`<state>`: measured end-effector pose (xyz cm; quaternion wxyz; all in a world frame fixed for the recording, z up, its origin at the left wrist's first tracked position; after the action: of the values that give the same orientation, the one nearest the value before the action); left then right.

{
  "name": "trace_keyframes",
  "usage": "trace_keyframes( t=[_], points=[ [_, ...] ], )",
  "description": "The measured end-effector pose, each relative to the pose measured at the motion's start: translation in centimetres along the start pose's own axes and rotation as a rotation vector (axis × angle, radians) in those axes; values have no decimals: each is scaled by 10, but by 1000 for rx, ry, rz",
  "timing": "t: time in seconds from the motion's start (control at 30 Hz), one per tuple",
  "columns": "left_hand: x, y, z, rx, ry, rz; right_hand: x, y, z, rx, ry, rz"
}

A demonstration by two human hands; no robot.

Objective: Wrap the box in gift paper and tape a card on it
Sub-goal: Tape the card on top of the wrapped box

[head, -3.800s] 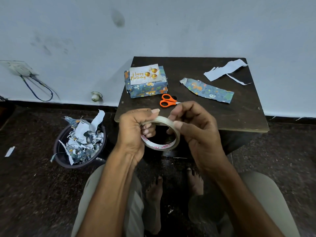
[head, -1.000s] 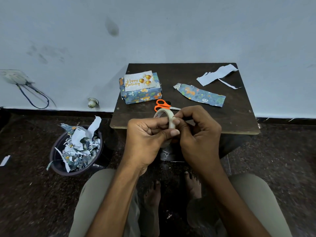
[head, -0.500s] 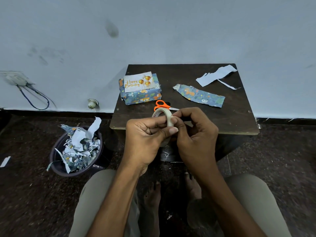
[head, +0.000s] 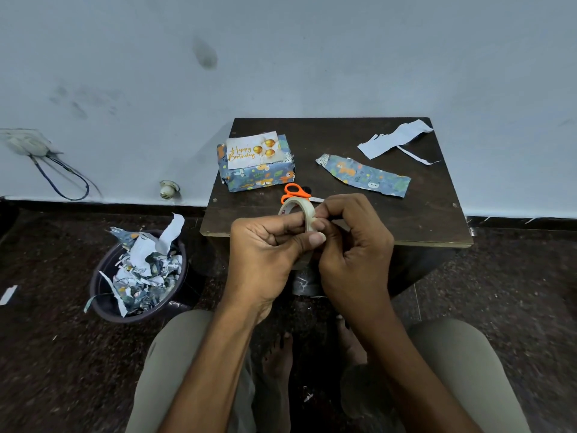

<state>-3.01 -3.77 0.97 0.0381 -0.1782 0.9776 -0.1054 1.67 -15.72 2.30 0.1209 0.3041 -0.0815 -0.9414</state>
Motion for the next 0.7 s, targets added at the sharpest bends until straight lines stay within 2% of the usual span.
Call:
trace_keyframes(
  t=[0.17, 0.3, 0.53, 0.7],
  points=[
    [0, 4, 2, 21, 4, -13, 1, -5, 0, -1, 26, 43],
    [-4, 7, 2, -3, 16, 3, 1, -7, -8, -75, -25, 65],
    [-6, 4, 3, -107, 14, 84, 6, -8, -33, -370, -355, 42],
    [-8, 7, 5, -396, -62, 96, 11, -18, -49, -505, -539, 58]
  ],
)
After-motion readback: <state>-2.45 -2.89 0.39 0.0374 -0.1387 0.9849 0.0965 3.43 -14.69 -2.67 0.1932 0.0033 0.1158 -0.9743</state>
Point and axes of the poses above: each hand's wrist, its own x-axis away from the middle knuckle, its own y-axis out of the back of the hand, z = x × y, the point moved 8 cm from there along -x, towards the middle knuckle, and after that the axes turned 6 degrees about z, right-handed, at the moved point
